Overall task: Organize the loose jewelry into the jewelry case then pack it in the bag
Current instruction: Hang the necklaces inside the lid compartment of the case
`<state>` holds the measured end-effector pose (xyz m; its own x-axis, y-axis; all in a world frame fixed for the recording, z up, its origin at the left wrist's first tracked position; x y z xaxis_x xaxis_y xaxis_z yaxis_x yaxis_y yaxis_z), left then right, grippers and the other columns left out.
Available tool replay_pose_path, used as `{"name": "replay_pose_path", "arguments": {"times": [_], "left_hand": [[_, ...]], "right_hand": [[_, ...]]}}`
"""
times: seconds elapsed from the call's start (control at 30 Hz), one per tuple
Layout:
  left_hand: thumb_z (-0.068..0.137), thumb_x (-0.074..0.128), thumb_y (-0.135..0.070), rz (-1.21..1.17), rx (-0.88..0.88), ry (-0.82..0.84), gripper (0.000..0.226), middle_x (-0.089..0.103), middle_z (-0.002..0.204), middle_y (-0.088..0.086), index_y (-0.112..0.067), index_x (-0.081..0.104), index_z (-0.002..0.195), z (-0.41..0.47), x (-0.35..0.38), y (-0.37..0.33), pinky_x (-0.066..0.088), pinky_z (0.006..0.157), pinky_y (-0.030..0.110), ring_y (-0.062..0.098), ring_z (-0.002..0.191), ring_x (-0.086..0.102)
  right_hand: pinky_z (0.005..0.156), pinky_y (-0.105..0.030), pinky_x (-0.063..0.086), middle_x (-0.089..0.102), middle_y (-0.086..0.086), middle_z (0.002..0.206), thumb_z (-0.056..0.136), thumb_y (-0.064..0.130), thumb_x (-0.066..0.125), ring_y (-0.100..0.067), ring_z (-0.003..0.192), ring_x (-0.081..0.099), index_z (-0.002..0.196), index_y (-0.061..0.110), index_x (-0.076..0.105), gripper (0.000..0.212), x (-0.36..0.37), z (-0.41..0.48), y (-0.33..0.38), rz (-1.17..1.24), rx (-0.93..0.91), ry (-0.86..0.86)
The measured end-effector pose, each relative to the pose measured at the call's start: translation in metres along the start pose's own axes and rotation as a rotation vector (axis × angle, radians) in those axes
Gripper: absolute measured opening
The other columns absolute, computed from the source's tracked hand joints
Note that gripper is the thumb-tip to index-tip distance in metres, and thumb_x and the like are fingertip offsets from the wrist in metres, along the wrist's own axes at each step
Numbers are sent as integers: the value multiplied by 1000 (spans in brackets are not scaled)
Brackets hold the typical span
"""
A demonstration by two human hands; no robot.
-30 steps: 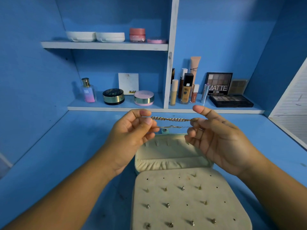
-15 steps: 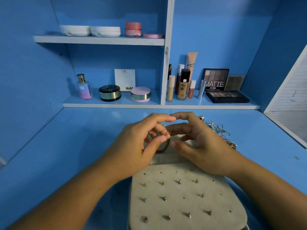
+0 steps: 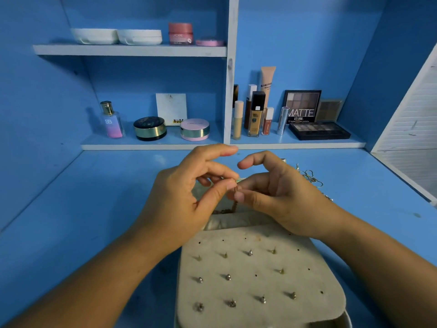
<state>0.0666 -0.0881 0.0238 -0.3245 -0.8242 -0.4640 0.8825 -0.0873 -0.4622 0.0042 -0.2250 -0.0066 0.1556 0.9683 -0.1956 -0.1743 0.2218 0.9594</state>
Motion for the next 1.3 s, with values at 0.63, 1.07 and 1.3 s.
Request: {"name": "replay_pose_path", "arguments": {"times": [0.63,1.07,1.3], "left_hand": [[87,70,-10,138,-154,111,17,67,82,-12,-23,76,96,-3,17,32,45,72,7,2,78,62],[89,65,-16,281,-128,212,19,59,79,-9,-24,76,103,7,30,33,53,63,33,8,70,59],[95,56,-17,441,-153,527,26,44,80,-10,-24,72,114,26,59,36,47,74,35,19,85,56]], "right_hand": [[66,-27,47,61,-6,75,87,3,63,-20,67,53,86,26,62,23,-48,4,-2,-557,-155,-226],[74,-29,53,68,8,90,87,7,63,-9,78,63,99,26,75,26,-52,2,4,-850,-213,-127],[74,-31,53,67,-4,87,83,3,64,-17,74,62,98,18,76,24,-58,2,5,-986,-256,-82]]}}
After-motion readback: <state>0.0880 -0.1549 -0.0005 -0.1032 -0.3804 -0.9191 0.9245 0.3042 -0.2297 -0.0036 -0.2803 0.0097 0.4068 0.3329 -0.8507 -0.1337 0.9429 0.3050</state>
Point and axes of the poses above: each hand's wrist, its own z-axis towards the middle knuckle, its own x-axis out of the palm, y = z × x, the point moved 6 cm from there along z, towards the middle knuckle
